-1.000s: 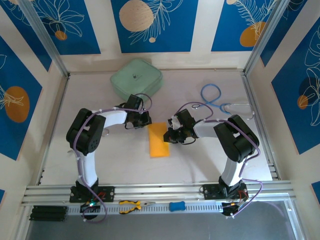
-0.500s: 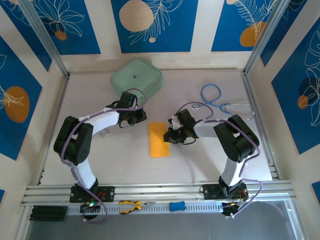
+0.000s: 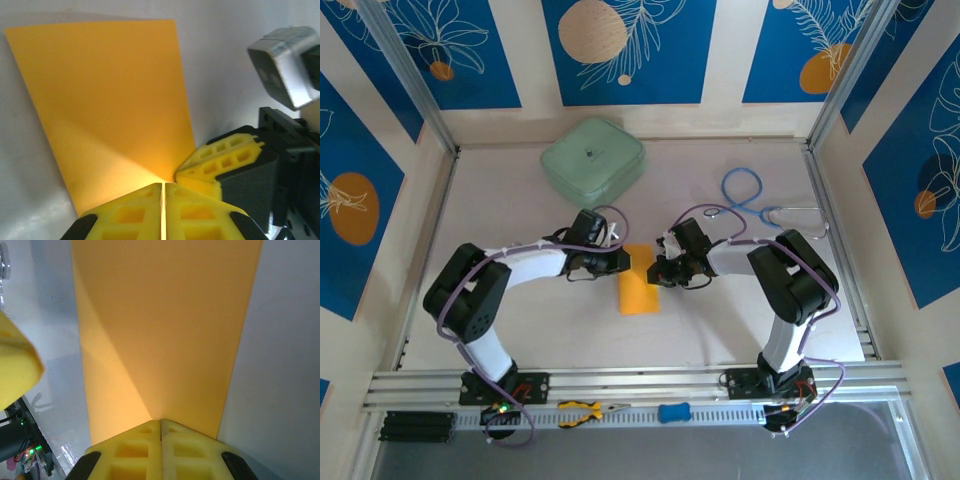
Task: Fold a paper plane with a square sheet of paper (pick it up from the middle)
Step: First fold the square sheet of paper in half at the center of the table.
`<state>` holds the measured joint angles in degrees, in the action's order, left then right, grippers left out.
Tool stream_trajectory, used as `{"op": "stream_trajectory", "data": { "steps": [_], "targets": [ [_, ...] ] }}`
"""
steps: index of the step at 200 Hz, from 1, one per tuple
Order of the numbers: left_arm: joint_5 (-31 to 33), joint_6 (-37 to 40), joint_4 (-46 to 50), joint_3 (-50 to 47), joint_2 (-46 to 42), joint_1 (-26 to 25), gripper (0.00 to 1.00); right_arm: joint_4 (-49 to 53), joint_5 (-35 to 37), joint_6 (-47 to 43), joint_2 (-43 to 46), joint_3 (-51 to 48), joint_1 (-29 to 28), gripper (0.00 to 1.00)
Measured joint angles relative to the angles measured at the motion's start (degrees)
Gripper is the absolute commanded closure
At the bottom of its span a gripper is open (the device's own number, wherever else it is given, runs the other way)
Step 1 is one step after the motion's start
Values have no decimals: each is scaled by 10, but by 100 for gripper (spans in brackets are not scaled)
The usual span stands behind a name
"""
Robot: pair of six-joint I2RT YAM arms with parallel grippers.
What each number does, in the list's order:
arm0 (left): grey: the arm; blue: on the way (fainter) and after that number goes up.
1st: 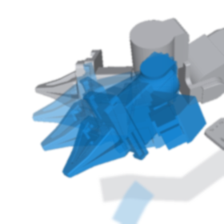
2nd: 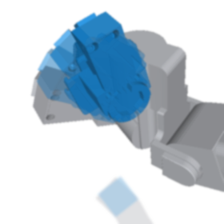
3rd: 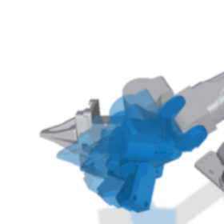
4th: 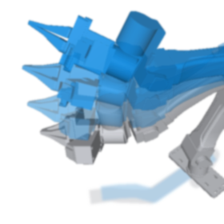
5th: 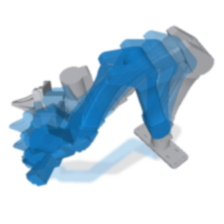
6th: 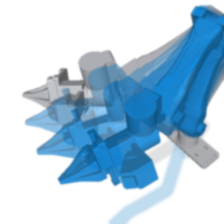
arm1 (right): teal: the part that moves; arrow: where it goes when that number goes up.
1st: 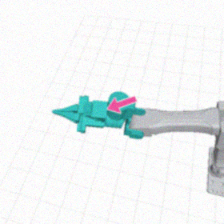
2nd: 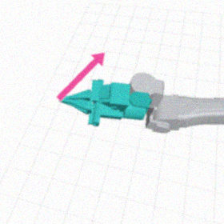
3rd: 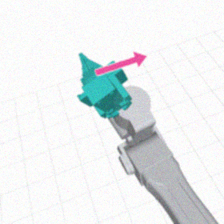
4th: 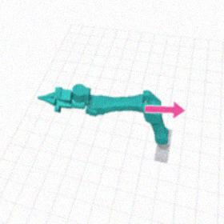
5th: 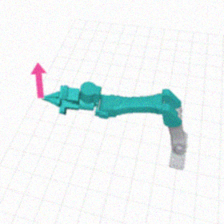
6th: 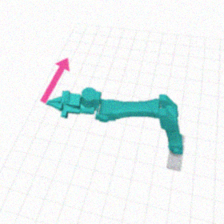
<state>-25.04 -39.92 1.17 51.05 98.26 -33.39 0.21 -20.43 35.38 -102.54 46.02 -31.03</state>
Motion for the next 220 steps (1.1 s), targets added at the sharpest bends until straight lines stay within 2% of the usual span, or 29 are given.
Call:
{"op": "stream_trajectory", "data": {
  "steps": [36,83,121,164,220],
  "targets": [
    [2,5,-10,-8,35,3,89,0,0,0,0,0,0,100],
    [-7,15,-25,-26,38,13,87,0,0,0,0,0,0,100],
    [-7,21,-4,-31,4,18,86,0,0,0,0,0,0,100],
    [-50,7,-36,-55,-24,17,87,0,0,0,0,0,0,100],
    [-59,-2,-53,-73,20,18,89,0,0,0,0,0,0,100]
  ]
}}
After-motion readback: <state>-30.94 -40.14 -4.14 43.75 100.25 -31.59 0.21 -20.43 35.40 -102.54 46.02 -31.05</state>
